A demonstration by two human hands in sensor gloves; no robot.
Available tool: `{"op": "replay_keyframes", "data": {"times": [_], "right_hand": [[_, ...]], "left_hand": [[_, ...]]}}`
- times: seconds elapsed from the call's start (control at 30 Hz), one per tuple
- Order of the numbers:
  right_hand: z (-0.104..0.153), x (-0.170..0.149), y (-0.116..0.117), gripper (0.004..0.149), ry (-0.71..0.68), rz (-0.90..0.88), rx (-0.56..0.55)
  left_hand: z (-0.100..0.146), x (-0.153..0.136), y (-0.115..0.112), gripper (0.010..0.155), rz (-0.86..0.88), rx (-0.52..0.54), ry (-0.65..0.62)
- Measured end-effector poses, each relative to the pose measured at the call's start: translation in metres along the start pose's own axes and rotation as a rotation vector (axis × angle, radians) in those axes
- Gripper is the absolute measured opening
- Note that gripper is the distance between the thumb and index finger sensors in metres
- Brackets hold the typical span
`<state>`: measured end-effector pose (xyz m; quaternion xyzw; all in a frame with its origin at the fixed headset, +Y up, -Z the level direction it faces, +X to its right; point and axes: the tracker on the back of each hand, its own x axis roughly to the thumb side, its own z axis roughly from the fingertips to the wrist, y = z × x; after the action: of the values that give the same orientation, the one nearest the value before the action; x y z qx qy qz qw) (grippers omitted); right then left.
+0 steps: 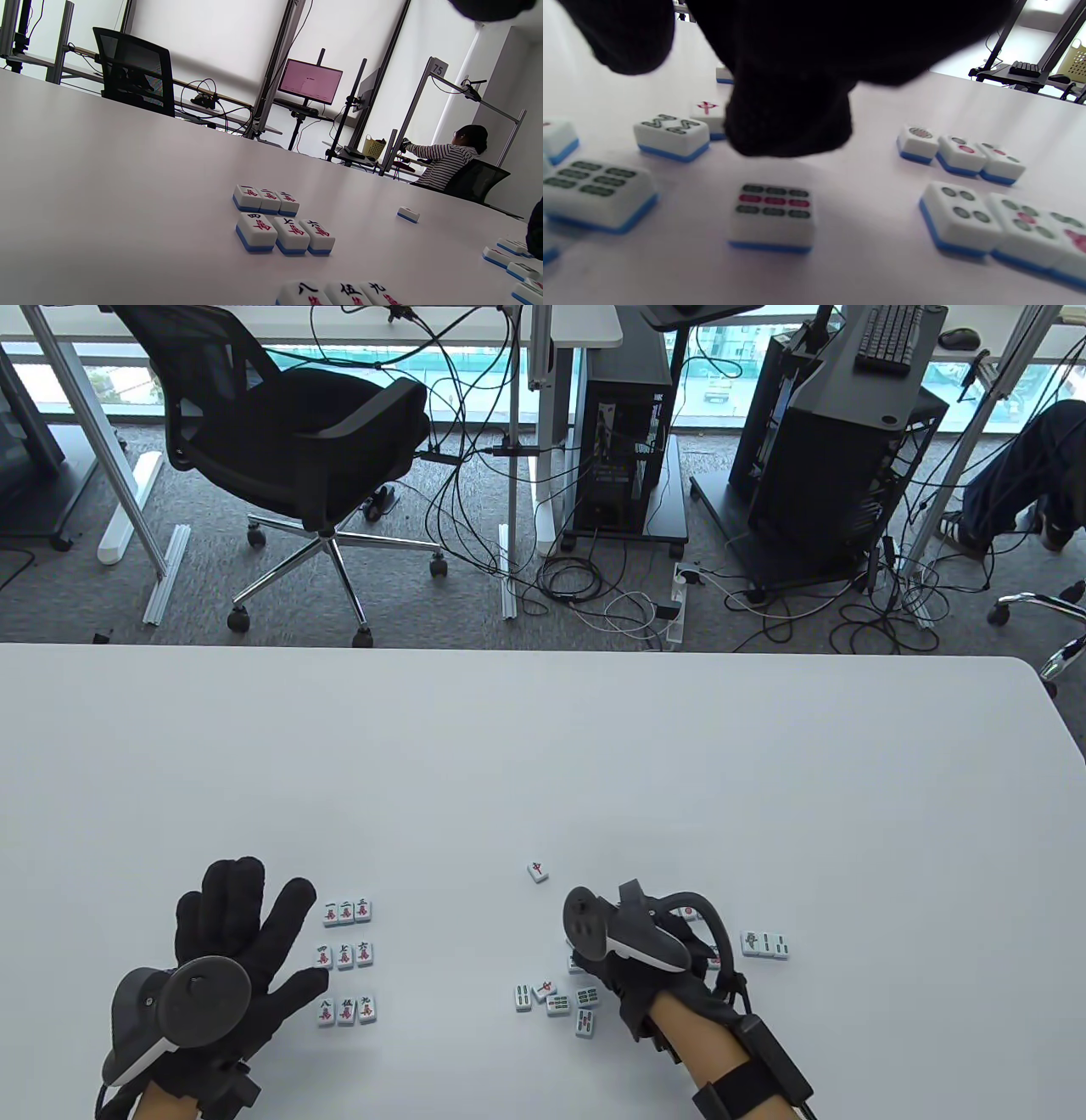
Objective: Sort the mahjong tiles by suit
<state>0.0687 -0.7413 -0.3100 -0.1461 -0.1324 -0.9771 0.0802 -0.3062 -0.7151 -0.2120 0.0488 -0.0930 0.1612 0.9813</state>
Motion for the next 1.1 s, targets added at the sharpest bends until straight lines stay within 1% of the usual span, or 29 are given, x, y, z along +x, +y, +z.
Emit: {"op": "replay_keyframes", "data": {"times": [0.17,0.27,0.4,0.6,0.73,0.8,0.9,0.93,1.0,1.1], "right_hand": [[-0.013,0.021,0.003,0.065,0.064,0.016,0.078],[-0.018,0.026,0.006,0.066,0.093,0.046,0.132],[-0.020,0.030,0.009,0.065,0.116,0.068,0.143],[-0.025,0.028,0.009,0.063,0.154,-0.024,0.204],[-0.026,0.018,0.006,0.063,0.166,-0.098,0.244],[-0.021,0.009,-0.002,0.062,0.158,-0.128,0.209],[-0.005,-0.012,-0.021,0.062,0.149,-0.178,0.107],[0.003,-0.023,-0.028,0.062,0.135,-0.193,0.057],[0.021,-0.045,-0.039,0.062,0.162,-0.201,-0.030],[0.048,-0.079,-0.044,0.061,0.185,-0.155,-0.148]], "left_hand": [[0.001,0.001,0.001,0.084,0.007,0.008,-0.008],[0.001,0.001,0.001,0.084,0.011,0.010,-0.012],[0.001,0.002,0.001,0.084,0.013,0.011,-0.017],[0.002,0.005,0.001,0.084,0.016,0.014,-0.035],[0.002,0.005,0.000,0.084,0.010,0.008,-0.036],[0.001,0.005,-0.001,0.084,0.005,0.002,-0.032],[0.002,0.004,-0.001,0.084,0.006,0.002,-0.026],[0.002,0.003,-0.001,0.084,0.007,0.004,-0.024],[0.002,0.003,-0.001,0.084,0.009,0.005,-0.021],[0.001,0.001,-0.002,0.084,0.006,-0.007,-0.016]]}}
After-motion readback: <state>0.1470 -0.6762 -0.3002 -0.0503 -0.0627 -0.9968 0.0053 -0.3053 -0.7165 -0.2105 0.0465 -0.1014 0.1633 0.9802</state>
